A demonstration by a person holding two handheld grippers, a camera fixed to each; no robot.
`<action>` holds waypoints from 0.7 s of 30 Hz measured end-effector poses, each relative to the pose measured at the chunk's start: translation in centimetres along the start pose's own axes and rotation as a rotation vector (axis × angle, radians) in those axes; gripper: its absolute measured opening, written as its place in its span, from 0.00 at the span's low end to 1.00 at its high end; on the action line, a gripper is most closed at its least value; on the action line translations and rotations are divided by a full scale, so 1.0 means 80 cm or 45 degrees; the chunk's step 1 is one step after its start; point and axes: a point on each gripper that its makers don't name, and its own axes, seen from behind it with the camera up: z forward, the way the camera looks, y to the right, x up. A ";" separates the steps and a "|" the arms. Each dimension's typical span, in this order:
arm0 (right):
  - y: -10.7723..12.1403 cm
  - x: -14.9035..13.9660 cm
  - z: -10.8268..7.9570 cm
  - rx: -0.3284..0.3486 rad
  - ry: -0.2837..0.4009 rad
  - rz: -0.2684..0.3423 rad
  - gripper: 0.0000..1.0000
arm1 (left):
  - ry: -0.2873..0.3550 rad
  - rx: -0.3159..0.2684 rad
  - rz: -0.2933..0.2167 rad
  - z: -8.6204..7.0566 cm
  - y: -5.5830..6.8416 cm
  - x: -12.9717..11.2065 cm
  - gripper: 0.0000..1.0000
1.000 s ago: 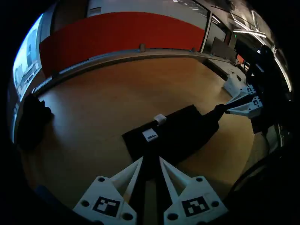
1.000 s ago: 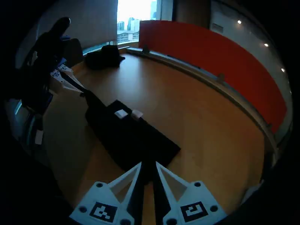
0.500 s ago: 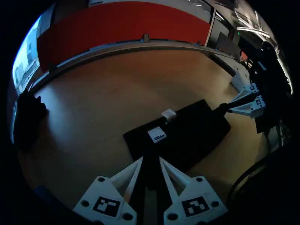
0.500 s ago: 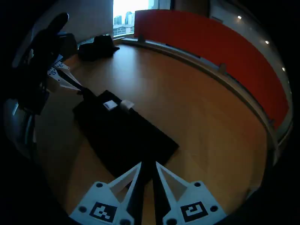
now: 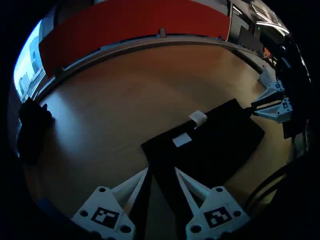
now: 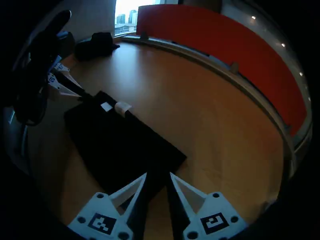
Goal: Fold towel
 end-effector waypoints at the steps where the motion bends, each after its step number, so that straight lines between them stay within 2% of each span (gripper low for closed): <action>1: 0.002 -0.001 0.002 -0.008 -0.003 -0.008 0.29 | -0.002 0.007 0.006 0.002 -0.002 0.000 0.32; 4: 0.007 -0.002 0.005 -0.035 -0.012 -0.033 0.31 | -0.003 0.022 0.016 0.005 -0.006 0.002 0.35; 6: 0.011 -0.002 0.007 -0.052 -0.016 -0.046 0.32 | 0.001 0.029 0.015 0.006 -0.008 0.004 0.42; 8: 0.013 -0.001 0.009 -0.061 -0.016 -0.051 0.34 | 0.005 0.036 0.009 0.007 -0.011 0.006 0.42; 10: 0.016 0.001 0.009 -0.072 -0.016 -0.049 0.39 | 0.008 0.046 0.001 0.006 -0.015 0.008 0.50; 11: 0.017 0.002 0.008 -0.078 -0.015 -0.047 0.44 | 0.009 0.051 -0.002 0.005 -0.017 0.009 0.61; 14: 0.021 0.001 0.005 -0.091 -0.019 -0.039 0.73 | 0.003 0.058 -0.016 0.002 -0.023 0.007 0.92; 16: 0.022 -0.002 0.003 -0.096 -0.029 -0.036 0.93 | -0.006 0.055 -0.033 0.000 -0.025 0.004 1.00; 17: 0.023 -0.004 0.001 -0.097 -0.034 -0.036 0.99 | -0.010 0.054 -0.042 -0.001 -0.026 0.003 1.00; 21: 0.024 -0.010 -0.005 -0.110 -0.040 -0.033 1.00 | -0.008 0.047 -0.074 -0.005 -0.028 -0.002 1.00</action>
